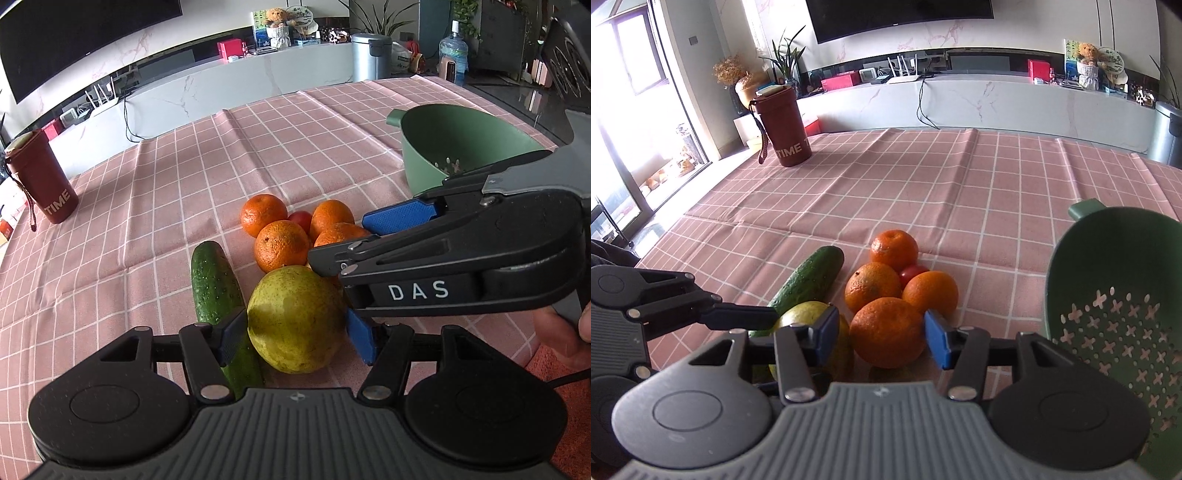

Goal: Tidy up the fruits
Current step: 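Grasp an orange with the right tool while the left tool grasps the yellow-green pear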

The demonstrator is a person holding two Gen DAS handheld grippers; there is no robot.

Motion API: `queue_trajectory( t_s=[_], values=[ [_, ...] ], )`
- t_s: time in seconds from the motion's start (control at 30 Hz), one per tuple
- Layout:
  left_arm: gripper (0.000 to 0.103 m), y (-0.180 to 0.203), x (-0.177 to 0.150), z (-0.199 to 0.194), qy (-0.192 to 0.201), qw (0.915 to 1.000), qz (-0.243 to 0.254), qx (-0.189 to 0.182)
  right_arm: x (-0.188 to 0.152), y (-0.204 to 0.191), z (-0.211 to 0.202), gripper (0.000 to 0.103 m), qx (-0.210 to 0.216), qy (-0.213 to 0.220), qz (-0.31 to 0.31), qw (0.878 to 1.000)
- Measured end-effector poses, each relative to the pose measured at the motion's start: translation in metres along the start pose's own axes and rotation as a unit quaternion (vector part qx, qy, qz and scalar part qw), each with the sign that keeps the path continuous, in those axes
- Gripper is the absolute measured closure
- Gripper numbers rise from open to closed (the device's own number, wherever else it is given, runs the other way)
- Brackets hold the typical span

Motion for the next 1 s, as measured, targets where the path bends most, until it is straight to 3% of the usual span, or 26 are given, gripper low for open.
queue_trajectory(
  t_s=[0.13,0.3,0.73,1.0],
  values=[
    [0.035,0.003,0.000,0.000,0.005,0.9999,0.010,0.009,0.001,0.006,0.001,0.061,-0.002,-0.003,0.011,1.000],
    [0.037,0.004,0.001,0.000,0.009,0.9999,0.006,0.009,-0.001,0.005,0.000,0.063,-0.008,0.000,0.006,1.000],
    [0.040,-0.009,-0.001,-0.008,0.014,0.9971,-0.065,-0.037,-0.005,0.007,-0.039,0.064,-0.022,0.036,-0.007,0.999],
    [0.037,0.003,-0.003,-0.006,-0.005,0.9993,-0.036,-0.008,-0.013,0.012,-0.046,0.064,-0.023,0.024,0.004,0.999]
  ],
)
Point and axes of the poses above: each gripper's, at about its wrist camera, not at the fingertips, and z roughly the way its jaws point, y to its right, x to its top, the point moved 8 cm from there along z, roughly the way its jaws point, and after that the axes turned 15 degrees about -y, right-handed, at the moved point
